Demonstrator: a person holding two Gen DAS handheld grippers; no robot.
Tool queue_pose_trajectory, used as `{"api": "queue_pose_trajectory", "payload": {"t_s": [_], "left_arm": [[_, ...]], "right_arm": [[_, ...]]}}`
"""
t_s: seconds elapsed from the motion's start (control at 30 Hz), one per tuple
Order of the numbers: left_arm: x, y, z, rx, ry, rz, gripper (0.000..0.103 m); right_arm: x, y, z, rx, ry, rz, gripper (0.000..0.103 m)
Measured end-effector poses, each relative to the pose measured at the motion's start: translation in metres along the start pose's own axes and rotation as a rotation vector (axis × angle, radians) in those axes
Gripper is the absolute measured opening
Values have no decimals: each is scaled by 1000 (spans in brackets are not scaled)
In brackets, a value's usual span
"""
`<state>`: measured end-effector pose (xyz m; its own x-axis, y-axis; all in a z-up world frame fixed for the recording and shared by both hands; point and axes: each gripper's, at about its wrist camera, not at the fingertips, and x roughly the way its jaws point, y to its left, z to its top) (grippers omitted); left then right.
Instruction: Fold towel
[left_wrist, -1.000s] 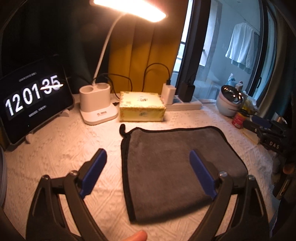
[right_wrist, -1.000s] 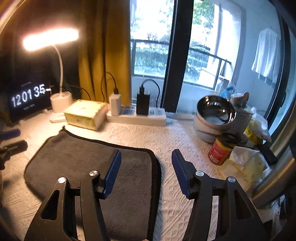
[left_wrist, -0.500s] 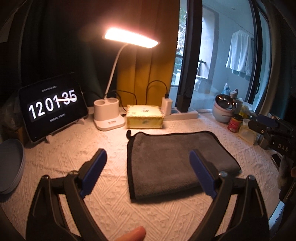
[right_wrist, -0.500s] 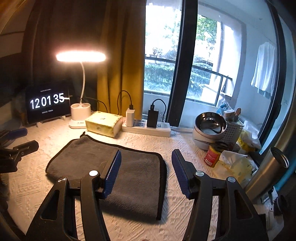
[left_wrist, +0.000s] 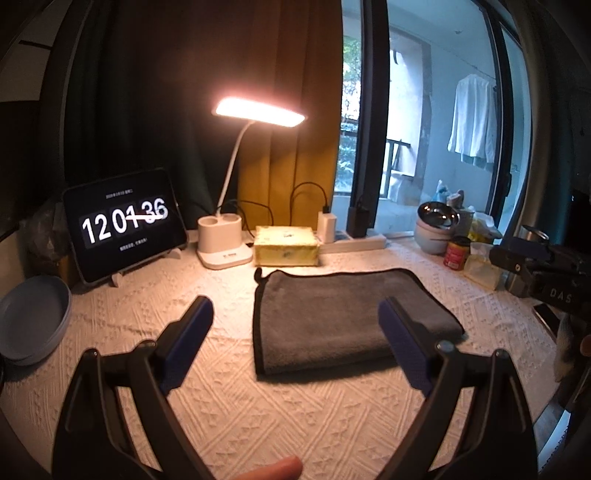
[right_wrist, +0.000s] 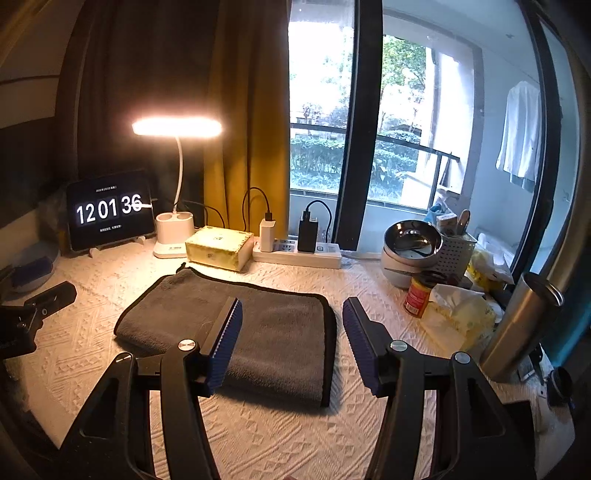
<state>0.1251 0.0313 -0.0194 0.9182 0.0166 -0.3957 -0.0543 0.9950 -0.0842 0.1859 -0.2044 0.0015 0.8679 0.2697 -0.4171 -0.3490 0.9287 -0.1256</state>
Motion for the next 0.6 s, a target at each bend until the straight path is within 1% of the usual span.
{"api": "queue_pose_trajectory", "payload": {"t_s": [0.17,0.4,0.6], "left_arm": [[-7,-6,-9,4,3,-9,92],[-13,-10,-21,7,29,-14,92],[-25,-13,-30,17,8,7,92]], "right_arm": [[-9,3,-7,4,0,0,60],[-20,7,-21,16,15,-5,60],[-32,11,-34,22,22,-14,60]]}}
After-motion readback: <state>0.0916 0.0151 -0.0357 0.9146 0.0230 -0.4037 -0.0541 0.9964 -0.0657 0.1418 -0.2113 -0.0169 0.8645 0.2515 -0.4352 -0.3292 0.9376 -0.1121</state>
